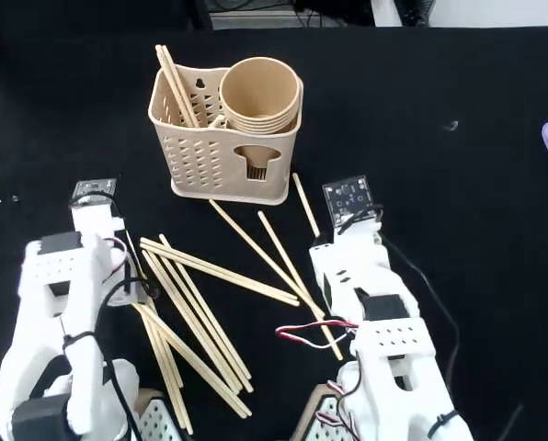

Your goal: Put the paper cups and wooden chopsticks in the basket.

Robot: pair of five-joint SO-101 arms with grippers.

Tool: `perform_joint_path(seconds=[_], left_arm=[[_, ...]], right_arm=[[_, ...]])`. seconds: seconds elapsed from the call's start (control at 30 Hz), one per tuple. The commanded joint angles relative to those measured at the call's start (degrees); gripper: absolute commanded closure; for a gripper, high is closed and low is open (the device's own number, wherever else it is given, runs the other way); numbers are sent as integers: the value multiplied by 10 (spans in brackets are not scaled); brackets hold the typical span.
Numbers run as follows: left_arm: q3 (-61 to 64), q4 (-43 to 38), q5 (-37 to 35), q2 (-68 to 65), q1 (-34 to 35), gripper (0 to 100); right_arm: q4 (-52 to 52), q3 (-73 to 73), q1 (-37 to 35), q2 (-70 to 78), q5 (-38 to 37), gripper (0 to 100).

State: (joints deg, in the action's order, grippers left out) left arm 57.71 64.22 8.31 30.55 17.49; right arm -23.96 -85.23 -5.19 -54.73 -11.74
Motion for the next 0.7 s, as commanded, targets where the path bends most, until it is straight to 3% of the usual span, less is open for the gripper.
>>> perform_joint_path(seconds=[0.0, 0.23, 0.67], left_arm=[[12, -51, -84, -18, -24, 778], [54, -89, -232, -35, -63, 778], [42, -110, -231, -39, -66, 795]], right_arm=[[-1, 20, -10, -14, -6, 857], [-1, 20, -10, -14, -6, 857], [-1, 20, -10, -15, -6, 857]])
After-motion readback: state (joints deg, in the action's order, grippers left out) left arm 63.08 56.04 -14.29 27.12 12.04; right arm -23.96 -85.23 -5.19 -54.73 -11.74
